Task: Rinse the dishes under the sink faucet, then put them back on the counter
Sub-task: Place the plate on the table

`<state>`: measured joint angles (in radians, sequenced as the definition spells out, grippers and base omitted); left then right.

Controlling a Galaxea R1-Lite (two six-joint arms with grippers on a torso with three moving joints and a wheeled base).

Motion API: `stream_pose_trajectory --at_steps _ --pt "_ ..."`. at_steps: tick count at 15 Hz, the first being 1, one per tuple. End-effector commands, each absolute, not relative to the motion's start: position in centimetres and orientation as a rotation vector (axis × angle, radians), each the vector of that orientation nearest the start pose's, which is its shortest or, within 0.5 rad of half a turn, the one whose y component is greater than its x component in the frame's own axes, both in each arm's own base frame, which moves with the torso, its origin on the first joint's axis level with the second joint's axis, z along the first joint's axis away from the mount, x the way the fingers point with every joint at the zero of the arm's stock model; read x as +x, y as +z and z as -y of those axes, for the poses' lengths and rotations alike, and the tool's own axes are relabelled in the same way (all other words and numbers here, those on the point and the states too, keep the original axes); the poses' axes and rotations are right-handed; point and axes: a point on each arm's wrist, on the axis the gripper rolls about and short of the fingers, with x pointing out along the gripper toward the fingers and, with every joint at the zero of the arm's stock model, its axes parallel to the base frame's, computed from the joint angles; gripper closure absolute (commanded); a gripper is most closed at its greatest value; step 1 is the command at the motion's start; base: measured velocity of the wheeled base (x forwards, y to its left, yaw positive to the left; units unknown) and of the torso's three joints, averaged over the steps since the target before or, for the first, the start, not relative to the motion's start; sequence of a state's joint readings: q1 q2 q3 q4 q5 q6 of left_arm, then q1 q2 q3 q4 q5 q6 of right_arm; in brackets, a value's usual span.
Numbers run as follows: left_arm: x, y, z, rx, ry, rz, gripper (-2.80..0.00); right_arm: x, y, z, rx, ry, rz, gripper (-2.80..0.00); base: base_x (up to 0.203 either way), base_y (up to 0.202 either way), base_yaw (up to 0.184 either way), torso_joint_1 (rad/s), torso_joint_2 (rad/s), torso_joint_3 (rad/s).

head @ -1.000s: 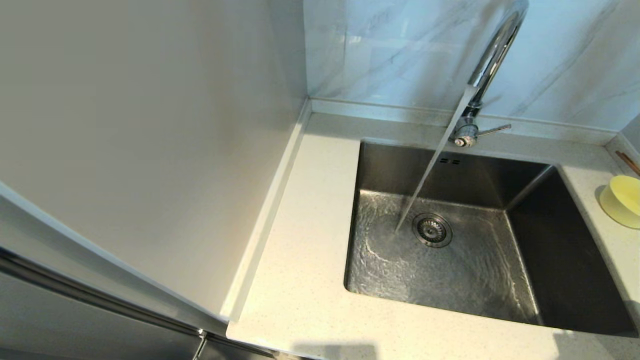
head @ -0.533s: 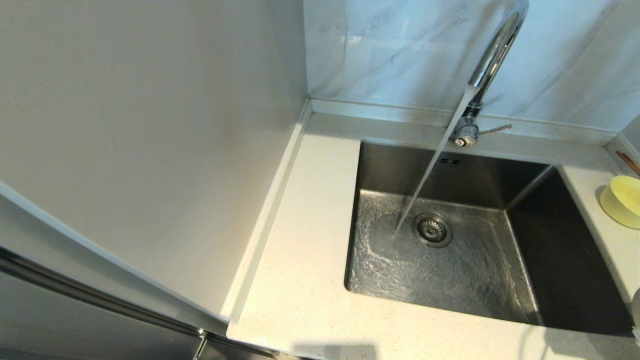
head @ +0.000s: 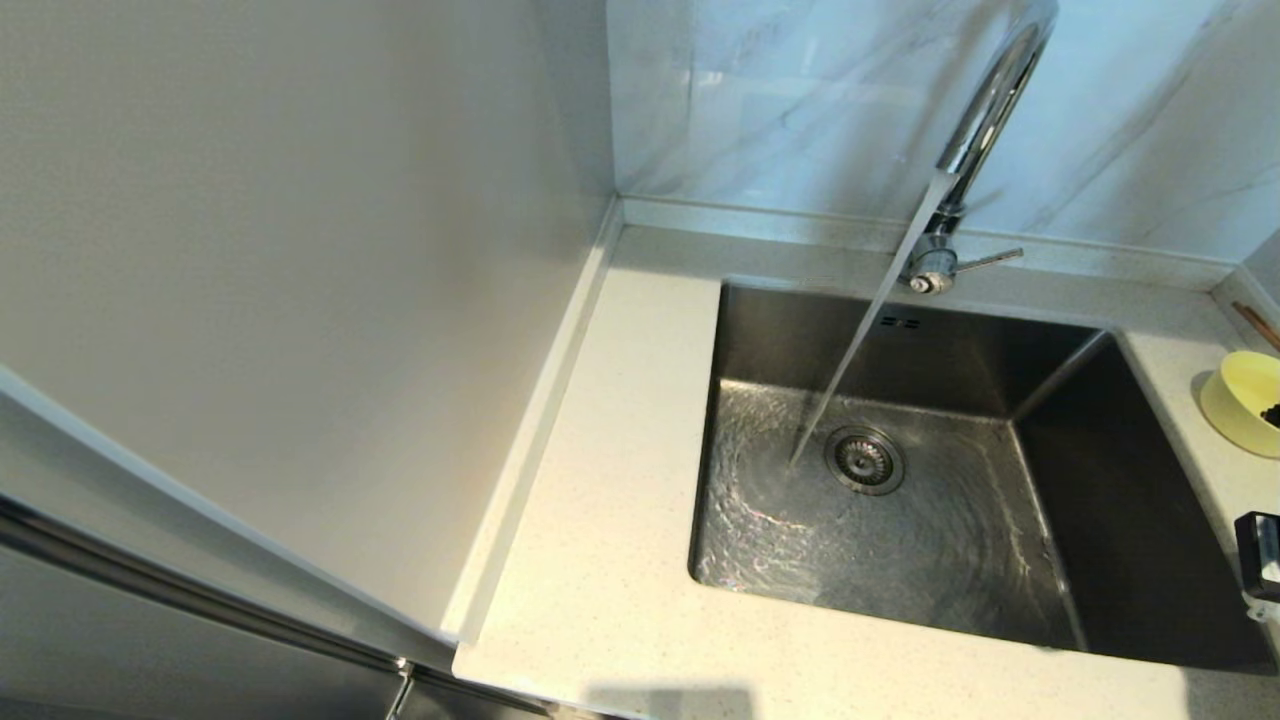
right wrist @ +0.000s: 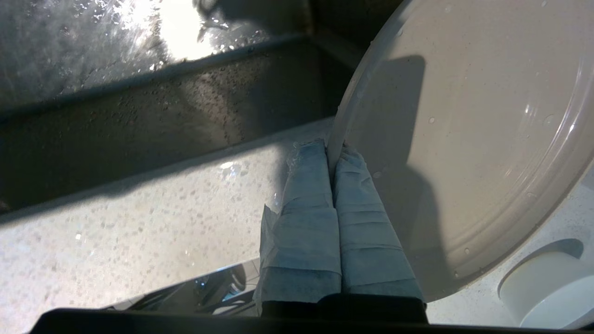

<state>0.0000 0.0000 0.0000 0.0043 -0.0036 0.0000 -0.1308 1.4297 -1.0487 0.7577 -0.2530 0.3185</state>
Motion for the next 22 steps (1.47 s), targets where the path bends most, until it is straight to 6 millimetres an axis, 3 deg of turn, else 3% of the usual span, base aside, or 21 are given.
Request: stream_pose_trajectory --at_steps 1,14,15,22 --pt "-2.3 7.5 0.0 0.000 -0.005 -0.005 0.00 19.6 20.3 3.5 0.216 -0.539 -1.105 0.00 0.000 0.000 0.000 0.000 0.00 0.000" --pt "-2.3 7.5 0.0 0.000 -0.005 -0.005 0.00 21.0 18.8 5.7 0.212 -0.675 -1.144 0.00 0.000 0.000 0.000 0.000 0.00 0.000" --pt "-2.3 7.5 0.0 0.000 -0.003 -0.005 0.00 21.0 18.7 5.7 0.212 -0.675 -1.145 -2.80 0.000 0.000 0.000 0.000 0.00 0.000" --pt "-2.3 7.5 0.0 0.000 -0.005 -0.005 0.00 20.9 19.1 5.6 0.211 -0.669 -1.116 -2.80 0.000 0.000 0.000 0.000 0.00 0.000"
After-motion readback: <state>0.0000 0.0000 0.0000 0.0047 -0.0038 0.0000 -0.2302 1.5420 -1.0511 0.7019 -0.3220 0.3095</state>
